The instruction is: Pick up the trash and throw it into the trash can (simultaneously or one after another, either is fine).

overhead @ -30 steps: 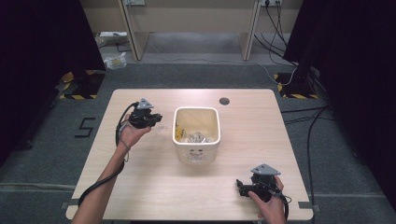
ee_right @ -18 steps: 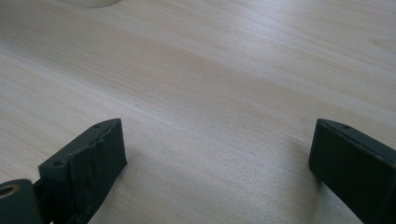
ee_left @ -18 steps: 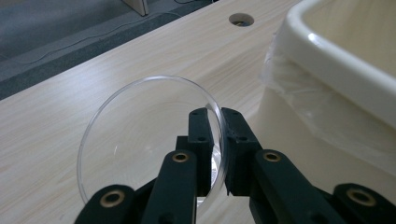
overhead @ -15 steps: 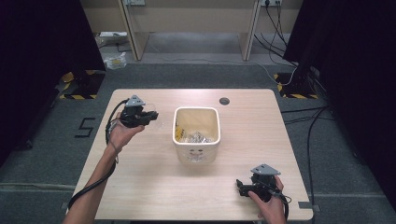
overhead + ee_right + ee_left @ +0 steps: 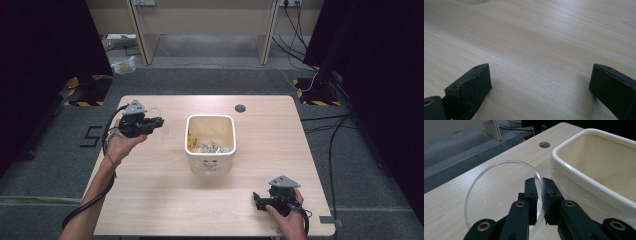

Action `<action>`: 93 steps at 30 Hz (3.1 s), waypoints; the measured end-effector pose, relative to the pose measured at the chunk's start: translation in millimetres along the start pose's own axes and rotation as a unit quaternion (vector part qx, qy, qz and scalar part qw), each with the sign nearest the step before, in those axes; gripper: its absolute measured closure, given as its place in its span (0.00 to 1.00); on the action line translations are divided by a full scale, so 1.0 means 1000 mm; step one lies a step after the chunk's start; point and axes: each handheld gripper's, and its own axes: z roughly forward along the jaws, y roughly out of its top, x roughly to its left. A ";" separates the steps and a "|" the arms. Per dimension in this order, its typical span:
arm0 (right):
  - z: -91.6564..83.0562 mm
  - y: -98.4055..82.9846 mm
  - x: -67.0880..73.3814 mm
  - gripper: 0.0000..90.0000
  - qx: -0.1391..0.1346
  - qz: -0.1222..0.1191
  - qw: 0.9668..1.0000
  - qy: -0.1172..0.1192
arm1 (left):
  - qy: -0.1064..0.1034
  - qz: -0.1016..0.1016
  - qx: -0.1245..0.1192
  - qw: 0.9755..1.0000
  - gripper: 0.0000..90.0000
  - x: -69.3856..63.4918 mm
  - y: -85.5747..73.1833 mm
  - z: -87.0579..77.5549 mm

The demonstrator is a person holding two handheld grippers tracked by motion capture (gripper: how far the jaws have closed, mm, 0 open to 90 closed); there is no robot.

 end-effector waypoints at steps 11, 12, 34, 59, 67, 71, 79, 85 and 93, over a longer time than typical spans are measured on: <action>0.000 0.000 0.000 0.05 0.000 0.000 1.000 0.000 | -0.004 0.013 -0.020 1.000 0.91 -0.008 0.013 -0.019; 0.000 0.000 0.000 0.05 0.000 0.000 1.000 0.000 | -0.009 0.016 -0.027 0.999 0.91 -0.011 0.017 -0.022; 0.000 0.000 0.000 0.05 -0.001 -0.001 1.000 -0.001 | -0.019 0.057 -0.056 0.997 0.91 -0.037 0.038 -0.045; 0.000 0.000 0.000 0.05 0.000 -0.001 1.000 -0.001 | -0.055 0.080 -0.071 0.993 0.91 -0.070 0.062 -0.023; 0.000 0.000 0.001 0.05 -0.001 0.000 1.000 -0.001 | -0.078 0.075 -0.078 0.991 0.91 -0.081 0.064 -0.009; 0.000 0.000 0.001 0.05 0.000 0.000 1.000 -0.001 | -0.087 0.074 -0.079 0.990 0.91 -0.086 0.064 -0.004; 0.000 0.000 0.001 0.05 0.000 0.001 1.000 -0.001 | -0.107 0.076 -0.068 0.989 0.91 -0.099 0.063 0.013; 0.000 0.000 0.001 0.05 0.000 0.001 1.000 0.000 | -0.116 0.074 -0.061 0.989 0.91 -0.104 0.060 0.022; 0.000 0.000 0.001 0.05 0.000 0.001 1.000 0.000 | -0.125 0.077 -0.040 0.988 0.90 -0.108 0.056 0.035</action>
